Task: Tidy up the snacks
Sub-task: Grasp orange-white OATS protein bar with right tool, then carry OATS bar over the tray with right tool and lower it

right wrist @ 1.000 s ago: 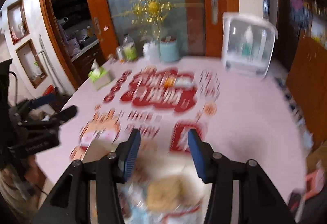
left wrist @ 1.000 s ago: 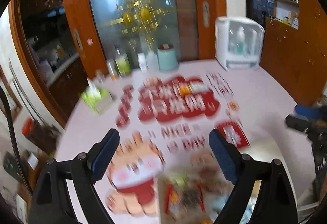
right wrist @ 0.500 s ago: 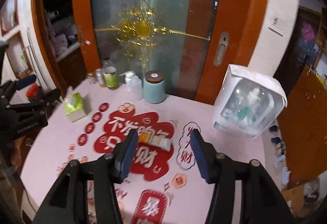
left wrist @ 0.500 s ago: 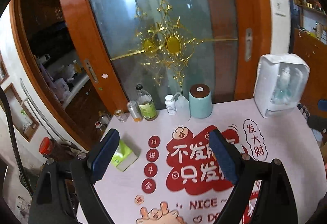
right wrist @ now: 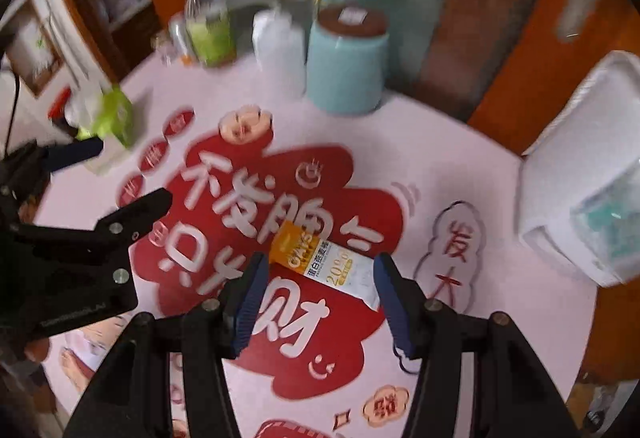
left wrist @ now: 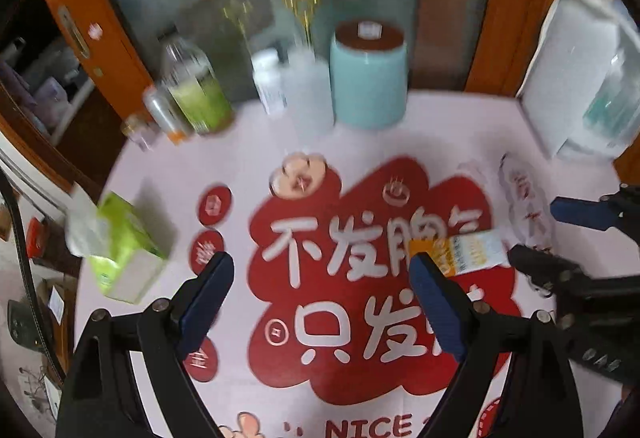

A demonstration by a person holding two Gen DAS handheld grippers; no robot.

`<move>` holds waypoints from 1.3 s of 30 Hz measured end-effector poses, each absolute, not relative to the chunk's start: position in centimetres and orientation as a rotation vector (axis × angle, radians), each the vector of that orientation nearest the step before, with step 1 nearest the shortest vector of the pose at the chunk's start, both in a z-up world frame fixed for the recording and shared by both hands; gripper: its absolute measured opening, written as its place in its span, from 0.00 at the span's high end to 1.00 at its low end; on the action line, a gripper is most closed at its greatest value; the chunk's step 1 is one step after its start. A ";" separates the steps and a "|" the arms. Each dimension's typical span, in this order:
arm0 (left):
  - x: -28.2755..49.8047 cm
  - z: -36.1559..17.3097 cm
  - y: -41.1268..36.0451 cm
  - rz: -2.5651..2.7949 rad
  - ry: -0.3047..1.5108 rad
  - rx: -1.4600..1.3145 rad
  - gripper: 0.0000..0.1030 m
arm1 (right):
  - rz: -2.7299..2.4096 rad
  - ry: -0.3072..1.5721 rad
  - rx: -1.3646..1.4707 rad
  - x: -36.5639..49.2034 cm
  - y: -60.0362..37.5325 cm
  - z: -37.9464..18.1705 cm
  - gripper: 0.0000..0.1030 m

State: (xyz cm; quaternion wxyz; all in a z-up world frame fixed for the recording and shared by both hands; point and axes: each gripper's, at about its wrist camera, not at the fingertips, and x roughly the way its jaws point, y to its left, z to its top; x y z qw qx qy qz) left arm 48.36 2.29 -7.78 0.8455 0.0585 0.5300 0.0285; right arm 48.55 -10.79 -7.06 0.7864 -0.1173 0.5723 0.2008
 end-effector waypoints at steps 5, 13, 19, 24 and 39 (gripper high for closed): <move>49.6 -13.3 2.8 0.061 1.203 0.103 0.14 | 0.482 1.301 -0.342 49.3 -9.3 -13.5 0.47; 49.6 -16.0 3.7 0.063 1.242 0.079 0.14 | 0.572 1.280 -0.340 50.4 -9.2 -16.9 0.41; 49.5 -15.7 4.4 0.064 1.243 0.053 0.14 | 0.603 1.346 -0.246 51.6 -10.2 -17.9 0.34; 49.4 -15.5 4.6 0.055 1.250 0.040 0.14 | 0.595 1.390 -0.297 50.6 -10.6 -18.5 0.34; 42.8 -12.3 1.8 0.005 1.276 0.092 0.14 | 0.426 1.407 -0.169 43.3 -14.1 -13.7 0.61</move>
